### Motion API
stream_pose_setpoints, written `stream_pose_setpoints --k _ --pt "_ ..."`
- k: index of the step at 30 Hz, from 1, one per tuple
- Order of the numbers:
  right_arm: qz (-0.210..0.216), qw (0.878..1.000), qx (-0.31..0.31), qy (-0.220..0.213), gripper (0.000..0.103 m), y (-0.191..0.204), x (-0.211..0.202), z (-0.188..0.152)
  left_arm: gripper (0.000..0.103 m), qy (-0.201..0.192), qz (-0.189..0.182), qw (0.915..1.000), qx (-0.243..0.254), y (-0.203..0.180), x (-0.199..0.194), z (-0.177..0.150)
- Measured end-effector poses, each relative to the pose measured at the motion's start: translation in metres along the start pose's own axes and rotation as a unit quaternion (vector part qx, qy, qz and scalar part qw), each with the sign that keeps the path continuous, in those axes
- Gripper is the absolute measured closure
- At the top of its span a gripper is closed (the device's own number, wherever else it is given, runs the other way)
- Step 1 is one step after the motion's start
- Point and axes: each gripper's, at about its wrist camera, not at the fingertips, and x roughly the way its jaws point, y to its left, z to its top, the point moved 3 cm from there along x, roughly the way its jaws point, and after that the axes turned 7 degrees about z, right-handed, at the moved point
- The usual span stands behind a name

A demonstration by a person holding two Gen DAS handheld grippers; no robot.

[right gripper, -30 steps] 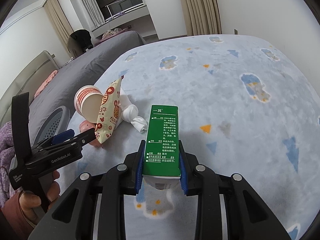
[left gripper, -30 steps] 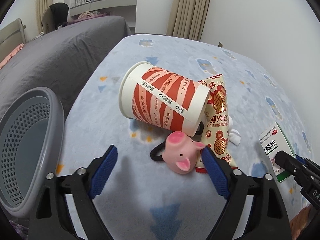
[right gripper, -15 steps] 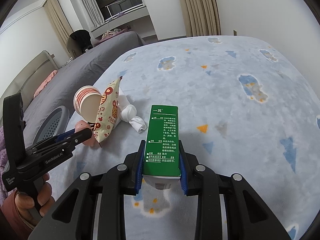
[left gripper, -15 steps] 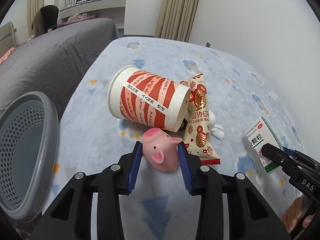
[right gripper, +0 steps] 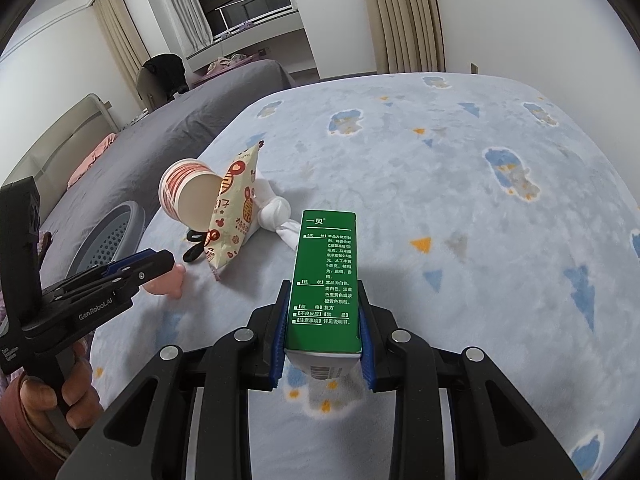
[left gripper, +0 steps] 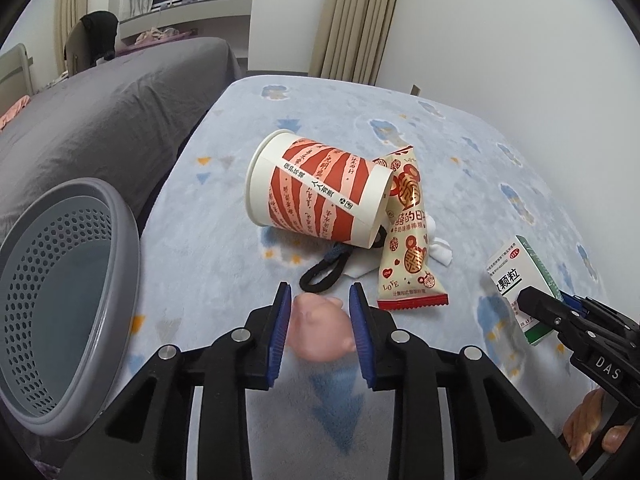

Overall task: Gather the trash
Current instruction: 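Lift the pig toy and carton and carry both over the wastebasket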

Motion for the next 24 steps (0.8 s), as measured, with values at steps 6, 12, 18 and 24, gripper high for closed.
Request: stream_pose_setpoints --k 6,12,18,24 --pt "0.002 1.000 -0.004 0.003 0.074 0.004 0.002 -0.002 0.072 0.003 0.000 1.0000 0.004 0.001 -0.003 -0.004" --pt "0.004 1.000 -0.001 0.003 0.074 0.003 0.002 -0.002 0.069 0.017 0.007 0.9998 0.008 0.001 0.003 -0.010" --pt "0.007 1.000 0.001 0.002 0.074 0.002 0.002 -0.002 0.061 0.029 0.014 0.9994 0.010 0.001 0.011 -0.016" --pt "0.009 1.000 0.002 -0.001 0.074 0.001 0.000 -0.001 0.061 0.038 0.021 0.9989 0.017 -0.002 0.016 -0.024"
